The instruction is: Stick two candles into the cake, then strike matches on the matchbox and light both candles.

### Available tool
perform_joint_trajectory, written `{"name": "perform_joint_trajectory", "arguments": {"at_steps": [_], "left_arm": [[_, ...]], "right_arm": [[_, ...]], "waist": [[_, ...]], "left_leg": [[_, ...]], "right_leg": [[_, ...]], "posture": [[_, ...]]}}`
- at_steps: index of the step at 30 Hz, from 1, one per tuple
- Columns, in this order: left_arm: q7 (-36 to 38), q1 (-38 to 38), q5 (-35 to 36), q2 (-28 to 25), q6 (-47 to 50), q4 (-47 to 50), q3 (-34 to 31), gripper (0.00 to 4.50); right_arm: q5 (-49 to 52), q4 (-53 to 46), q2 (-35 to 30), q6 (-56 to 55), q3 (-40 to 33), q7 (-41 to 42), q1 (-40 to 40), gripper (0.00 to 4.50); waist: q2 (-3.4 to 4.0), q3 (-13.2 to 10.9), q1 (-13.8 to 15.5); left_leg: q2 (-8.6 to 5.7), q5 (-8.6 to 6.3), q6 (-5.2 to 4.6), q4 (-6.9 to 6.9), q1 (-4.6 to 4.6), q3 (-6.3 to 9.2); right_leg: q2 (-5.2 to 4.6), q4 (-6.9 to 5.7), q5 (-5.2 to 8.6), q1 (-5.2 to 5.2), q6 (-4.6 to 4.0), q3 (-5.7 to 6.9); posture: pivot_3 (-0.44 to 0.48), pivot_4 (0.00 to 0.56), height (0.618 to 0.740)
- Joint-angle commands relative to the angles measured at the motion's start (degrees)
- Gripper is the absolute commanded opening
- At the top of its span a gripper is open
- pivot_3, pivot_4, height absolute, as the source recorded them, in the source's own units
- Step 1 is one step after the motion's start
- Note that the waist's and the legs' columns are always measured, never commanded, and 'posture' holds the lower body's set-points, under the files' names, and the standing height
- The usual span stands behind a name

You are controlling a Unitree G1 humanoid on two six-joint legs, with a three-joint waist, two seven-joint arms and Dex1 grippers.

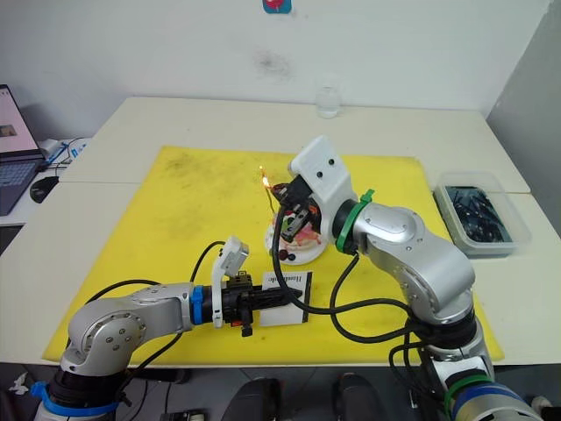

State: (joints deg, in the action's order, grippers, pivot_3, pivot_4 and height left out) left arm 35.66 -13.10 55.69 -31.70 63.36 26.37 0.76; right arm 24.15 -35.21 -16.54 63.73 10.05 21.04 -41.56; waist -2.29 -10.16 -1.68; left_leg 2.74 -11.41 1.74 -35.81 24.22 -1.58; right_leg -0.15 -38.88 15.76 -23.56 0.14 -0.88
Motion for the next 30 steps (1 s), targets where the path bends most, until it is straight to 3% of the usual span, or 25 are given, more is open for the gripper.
{"name": "perform_joint_trajectory", "arguments": {"at_steps": [1, 30], "left_arm": [[0.59, -0.20, 0.17, 0.21, -0.99, 0.65, 0.07, 0.00], [0.28, -0.61, 0.44, 0.59, -0.53, 0.77, 0.13, 0.00]], "right_arm": [[0.14, -1.28, 0.16, -0.87, -1.08, -0.70, -0.78, 0.05], [-1.77, 2.26, 1.53, -3.98, 0.10, -2.06, -2.72, 0.05]], "waist": [[0.00, 0.00, 0.00], [0.00, 0.00, 0.00]], "left_leg": [[0.00, 0.00, 0.00, 0.00, 0.00, 0.00], [0.00, 0.00, 0.00, 0.00, 0.03, 0.00]], "right_leg": [[0.00, 0.00, 0.00, 0.00, 0.00, 0.00], [0.00, 0.01, 0.00, -0.01, 0.00, 0.00]], "posture": [[0.000, 0.150, 0.740], [0.000, 0.150, 0.740]]}}
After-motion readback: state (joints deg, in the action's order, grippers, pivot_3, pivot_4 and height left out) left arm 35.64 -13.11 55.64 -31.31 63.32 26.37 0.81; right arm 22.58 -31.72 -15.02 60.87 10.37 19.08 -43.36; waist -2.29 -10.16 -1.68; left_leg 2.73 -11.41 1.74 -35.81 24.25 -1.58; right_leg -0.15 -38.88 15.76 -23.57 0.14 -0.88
